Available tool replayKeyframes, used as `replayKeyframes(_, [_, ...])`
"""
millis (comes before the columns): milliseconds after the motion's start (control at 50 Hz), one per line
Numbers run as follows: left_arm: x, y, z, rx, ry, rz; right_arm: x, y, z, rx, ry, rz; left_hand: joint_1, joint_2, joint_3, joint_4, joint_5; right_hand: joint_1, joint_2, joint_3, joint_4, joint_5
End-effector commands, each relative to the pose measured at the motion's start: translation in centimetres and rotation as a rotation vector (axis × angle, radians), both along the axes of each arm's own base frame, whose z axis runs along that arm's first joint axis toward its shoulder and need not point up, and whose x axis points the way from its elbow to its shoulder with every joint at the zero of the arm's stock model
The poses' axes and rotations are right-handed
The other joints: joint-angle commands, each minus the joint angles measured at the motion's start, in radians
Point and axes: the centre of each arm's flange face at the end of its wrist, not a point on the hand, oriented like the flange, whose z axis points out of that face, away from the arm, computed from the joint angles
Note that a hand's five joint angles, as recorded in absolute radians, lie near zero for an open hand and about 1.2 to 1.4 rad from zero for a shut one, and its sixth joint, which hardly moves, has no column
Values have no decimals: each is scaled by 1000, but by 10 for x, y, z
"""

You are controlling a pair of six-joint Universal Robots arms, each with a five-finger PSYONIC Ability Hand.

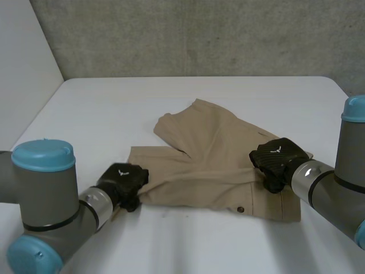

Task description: Fold the shorts.

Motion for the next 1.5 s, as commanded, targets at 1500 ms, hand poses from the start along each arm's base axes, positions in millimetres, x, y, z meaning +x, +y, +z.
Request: replayKeyframes(1500, [-115,-166,-6,-816,-94,-210,50,-114,-61,-402,123,-59,266,222,237,217,248,419,224,208,203,236])
